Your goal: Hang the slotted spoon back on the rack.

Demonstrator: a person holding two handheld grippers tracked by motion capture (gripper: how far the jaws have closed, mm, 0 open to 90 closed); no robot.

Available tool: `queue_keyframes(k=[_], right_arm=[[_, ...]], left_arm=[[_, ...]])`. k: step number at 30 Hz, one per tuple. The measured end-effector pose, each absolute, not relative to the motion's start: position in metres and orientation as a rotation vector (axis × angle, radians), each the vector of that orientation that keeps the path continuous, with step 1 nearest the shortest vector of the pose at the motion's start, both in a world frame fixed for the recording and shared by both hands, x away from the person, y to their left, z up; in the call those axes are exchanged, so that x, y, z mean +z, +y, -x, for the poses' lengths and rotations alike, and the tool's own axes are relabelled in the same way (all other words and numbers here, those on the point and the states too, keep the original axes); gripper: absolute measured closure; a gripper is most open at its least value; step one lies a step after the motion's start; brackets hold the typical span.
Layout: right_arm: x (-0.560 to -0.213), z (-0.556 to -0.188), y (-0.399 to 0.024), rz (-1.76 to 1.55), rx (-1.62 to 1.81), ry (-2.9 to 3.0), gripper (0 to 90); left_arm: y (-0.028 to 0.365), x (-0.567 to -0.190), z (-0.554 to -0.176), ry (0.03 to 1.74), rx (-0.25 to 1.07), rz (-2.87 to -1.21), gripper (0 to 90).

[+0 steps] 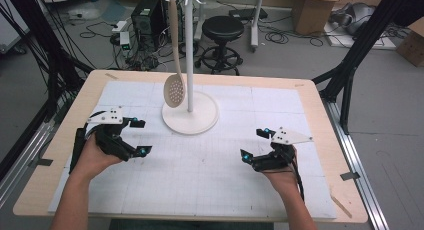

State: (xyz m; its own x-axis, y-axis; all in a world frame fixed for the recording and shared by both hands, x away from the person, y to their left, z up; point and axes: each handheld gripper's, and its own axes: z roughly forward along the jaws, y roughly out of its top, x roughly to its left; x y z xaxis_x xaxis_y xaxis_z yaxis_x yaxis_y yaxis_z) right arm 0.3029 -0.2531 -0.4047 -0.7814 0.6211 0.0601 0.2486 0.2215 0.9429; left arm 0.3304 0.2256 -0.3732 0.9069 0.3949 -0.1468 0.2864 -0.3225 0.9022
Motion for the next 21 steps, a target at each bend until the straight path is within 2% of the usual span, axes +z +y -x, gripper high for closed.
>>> queue_keyframes(k=[4, 10, 21], right_arm=[[-0.405, -0.305, -0.255, -0.822, 1.589, 2.162, 3.2], [-0.407, -0.307, -0.253, -0.823, 1.579, 2.173, 3.2], [-0.409, -0.311, -0.249, -0.805, 1.578, 2.184, 3.2]], left_arm=[[0.228, -0.374, -0.33, 0.473, 0.097, -1.908, 1.7], [0.233, -0.374, -0.331, 0.498, 0.17, -1.903, 1.7], [0.244, -0.382, -0.324, 0.515, 0.179, -1.852, 1.6]])
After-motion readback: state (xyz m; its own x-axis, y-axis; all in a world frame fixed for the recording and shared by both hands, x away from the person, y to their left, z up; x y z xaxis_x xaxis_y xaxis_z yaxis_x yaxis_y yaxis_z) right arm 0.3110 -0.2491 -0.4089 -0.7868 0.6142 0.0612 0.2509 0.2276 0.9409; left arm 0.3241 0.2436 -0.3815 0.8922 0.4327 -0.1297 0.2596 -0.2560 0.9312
